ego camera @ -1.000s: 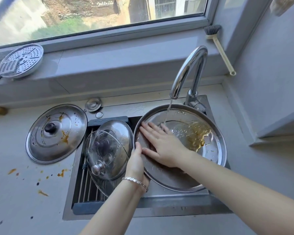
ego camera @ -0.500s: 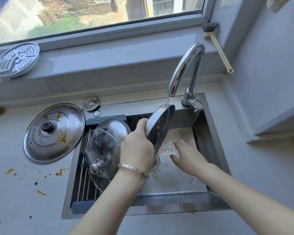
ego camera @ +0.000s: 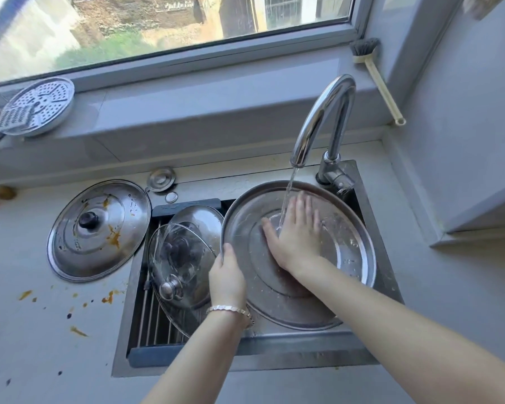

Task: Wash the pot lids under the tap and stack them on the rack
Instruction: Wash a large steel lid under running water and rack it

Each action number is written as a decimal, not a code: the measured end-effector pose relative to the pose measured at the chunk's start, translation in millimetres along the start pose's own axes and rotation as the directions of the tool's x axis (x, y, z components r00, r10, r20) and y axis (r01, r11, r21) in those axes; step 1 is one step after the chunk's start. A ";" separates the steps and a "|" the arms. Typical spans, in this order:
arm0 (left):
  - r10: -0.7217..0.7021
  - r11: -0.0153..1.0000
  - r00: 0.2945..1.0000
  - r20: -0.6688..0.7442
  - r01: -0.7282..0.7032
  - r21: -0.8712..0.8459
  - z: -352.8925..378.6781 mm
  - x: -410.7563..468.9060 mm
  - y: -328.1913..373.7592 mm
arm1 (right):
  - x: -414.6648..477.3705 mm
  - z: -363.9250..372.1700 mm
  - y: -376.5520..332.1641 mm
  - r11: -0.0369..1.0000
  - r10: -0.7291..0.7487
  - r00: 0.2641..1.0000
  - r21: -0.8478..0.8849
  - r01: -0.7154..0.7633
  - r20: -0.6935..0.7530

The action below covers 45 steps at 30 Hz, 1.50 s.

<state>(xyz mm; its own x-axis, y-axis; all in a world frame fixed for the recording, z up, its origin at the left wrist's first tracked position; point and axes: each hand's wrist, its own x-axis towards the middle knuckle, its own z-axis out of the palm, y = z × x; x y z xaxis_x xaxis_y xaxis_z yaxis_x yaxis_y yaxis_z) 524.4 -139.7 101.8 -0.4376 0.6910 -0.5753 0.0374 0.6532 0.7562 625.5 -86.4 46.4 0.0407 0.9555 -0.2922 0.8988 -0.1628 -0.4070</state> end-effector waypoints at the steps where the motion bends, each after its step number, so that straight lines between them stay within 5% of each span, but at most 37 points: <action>1: -0.008 1.000 1.000 0.016 0.008 -0.015 3.3 -0.7 -0.8 | 1.6 1.5 -8.3 0.999 -0.046 0.999 -0.024 0.046 0.003; 3: -0.012 0.996 1.000 0.003 0.012 -0.086 5.4 2.4 -0.5 | -1.4 4.0 -18.2 0.970 -0.241 0.970 -0.032 0.242 0.029; 6: -0.026 0.983 1.000 -0.010 0.024 -0.184 -0.2 12.1 -0.5 | -15.6 4.0 -16.1 0.760 -0.641 0.747 0.007 0.650 0.180; 8: -0.038 0.985 0.999 -0.002 0.037 -0.168 -0.8 18.8 -4.7 | -19.0 -0.8 -7.5 0.660 -0.733 0.637 0.026 0.751 0.239; 10: -0.038 0.985 0.999 0.016 0.040 -0.167 0.8 23.0 -6.5 | -14.4 -5.5 -1.9 0.641 -0.744 0.630 -0.025 0.767 0.223; 13: 0.009 0.996 1.000 -0.006 -0.009 -0.087 1.7 19.3 4.2 | -1.1 -7.0 -1.6 0.742 -0.649 0.749 -0.108 0.662 0.133; 16: 0.084 0.993 0.995 -0.057 -0.088 -0.074 -3.6 12.4 9.9 | 20.0 -15.5 15.0 0.924 -0.366 0.930 -0.109 0.367 0.029; 20: 0.175 0.974 0.977 -0.121 -0.190 -0.124 -6.3 0.0 20.0 | 23.1 -21.6 37.1 0.958 -0.278 0.956 -0.104 0.268 -0.091; 25: 0.143 0.959 0.963 -0.229 -0.192 -0.207 2.4 3.6 16.9 | -6.7 -5.0 29.6 0.992 0.128 0.989 0.019 -0.127 -0.068; 29: 0.116 0.957 0.966 -0.229 -0.170 -0.233 10.3 0.0 2.4 | -3.8 -2.4 24.7 0.985 0.171 0.982 0.003 -0.171 -0.083; 32: 0.103 0.949 0.967 -0.233 -0.166 -0.267 11.7 3.2 0.4 | 6.1 -3.9 21.4 0.998 0.019 0.991 -0.061 -0.027 -0.129; 34: 0.122 0.945 0.965 -0.234 -0.185 -0.269 10.5 5.2 4.8 | 7.7 -6.0 17.2 0.973 -0.228 0.966 -0.067 0.221 -0.126; 37: 0.145 0.927 0.968 -0.207 -0.206 -0.313 7.8 11.1 13.0 | -3.1 -2.5 7.3 0.777 -0.624 0.782 -0.118 0.619 -0.006; 39: 0.151 0.915 0.969 -0.194 -0.211 -0.343 4.4 18.2 16.2 | -14.4 3.9 5.5 0.633 -0.760 0.648 -0.175 0.754 0.043; 43: 0.220 0.905 0.958 -0.185 -0.271 -0.329 -3.1 22.0 18.5 | -13.7 -2.5 20.5 0.494 -0.836 0.539 -0.282 0.823 0.108; 45: 0.270 0.904 0.937 -0.223 -0.327 -0.275 -6.8 23.2 19.1 | -7.9 -12.9 31.1 0.617 -0.750 0.661 -0.331 0.714 0.028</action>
<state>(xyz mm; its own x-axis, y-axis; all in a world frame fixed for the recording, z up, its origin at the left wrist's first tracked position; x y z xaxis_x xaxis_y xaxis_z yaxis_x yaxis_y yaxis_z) 508.9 -113.3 105.0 -0.5999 0.7549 -0.2649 -0.0707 0.2798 0.9574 658.8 -95.8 47.2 -0.6595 0.7465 0.0877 0.7278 0.6634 -0.1736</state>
